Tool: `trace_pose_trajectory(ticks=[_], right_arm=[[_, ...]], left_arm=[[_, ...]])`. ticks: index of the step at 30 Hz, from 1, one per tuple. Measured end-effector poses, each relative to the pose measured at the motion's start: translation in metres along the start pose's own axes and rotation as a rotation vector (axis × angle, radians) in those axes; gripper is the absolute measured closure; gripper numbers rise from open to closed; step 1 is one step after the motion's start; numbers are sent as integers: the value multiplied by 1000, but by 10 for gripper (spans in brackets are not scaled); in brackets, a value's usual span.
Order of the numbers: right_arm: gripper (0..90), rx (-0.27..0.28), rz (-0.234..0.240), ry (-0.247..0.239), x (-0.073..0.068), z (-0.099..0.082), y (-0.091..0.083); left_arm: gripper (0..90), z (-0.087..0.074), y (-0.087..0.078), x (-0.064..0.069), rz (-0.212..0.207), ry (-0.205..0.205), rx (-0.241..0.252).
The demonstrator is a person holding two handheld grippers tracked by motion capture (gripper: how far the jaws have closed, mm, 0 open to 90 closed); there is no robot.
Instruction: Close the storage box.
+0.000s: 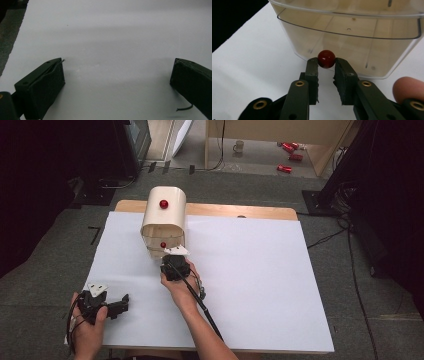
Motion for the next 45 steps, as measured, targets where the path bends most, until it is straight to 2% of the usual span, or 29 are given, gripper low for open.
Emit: trace_pose_trajectory(ticks=[1, 2, 3, 5, 6, 7, 8, 9, 10, 13, 18, 20, 32, 40, 45], right_arm=[[677, 6, 6, 5, 0, 0, -1], [677, 6, 6, 5, 0, 0, -1], [532, 4, 27, 12, 1, -1, -2], [396, -5, 40, -6, 0, -3, -3], [396, -5, 40, -6, 0, -3, -3], [256, -19, 36, -51, 1, -6, -5], [200, -24, 39, -64, 2, -7, -6], [154, -30, 44, -72, 2, -8, -7], [154, -30, 44, -72, 2, -8, -7], [69, -29, 61, -72, 9, -12, -15], [26, -28, 50, -82, 19, -16, -25], [19, -27, 43, -74, 29, -20, -32], [19, -48, 8, -56, 61, -40, -52], [19, -44, -17, -41, 78, -47, -63], [19, -38, -39, -28, 94, -51, -75]], left_arm=[[0, 0, 0, 0, 0, 0, 0], [0, 0, 0, 0, 0, 0, 0], [0, 0, 0, 0, 0, 0, 0], [0, 0, 0, 0, 0, -1, 1], [0, 0, 0, 0, 0, -1, 1], [0, 0, 0, 0, 0, 0, 0], [0, 0, 0, 0, 0, 0, 0], [0, 0, 0, 0, 0, 0, 0], [0, 0, 0, 0, 0, 0, 0], [0, 0, 0, 0, 0, 0, 0], [0, 0, 0, 0, 1, -1, 1], [0, 0, 0, 0, 1, -1, 1], [0, 0, 0, 0, 1, -1, 1], [0, 0, 0, 0, 1, -1, 2], [0, 0, 0, 0, 1, -1, 2]])
Point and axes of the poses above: each handheld gripper's, and its own axes: y roughly forward along the jaws, z roughly out of its top, x roughly to its right, the point moved 8 cm from there along y, roughly forward along the jaws, and after that the axes turned 10 degrees about -y, right-handed, at the moved point
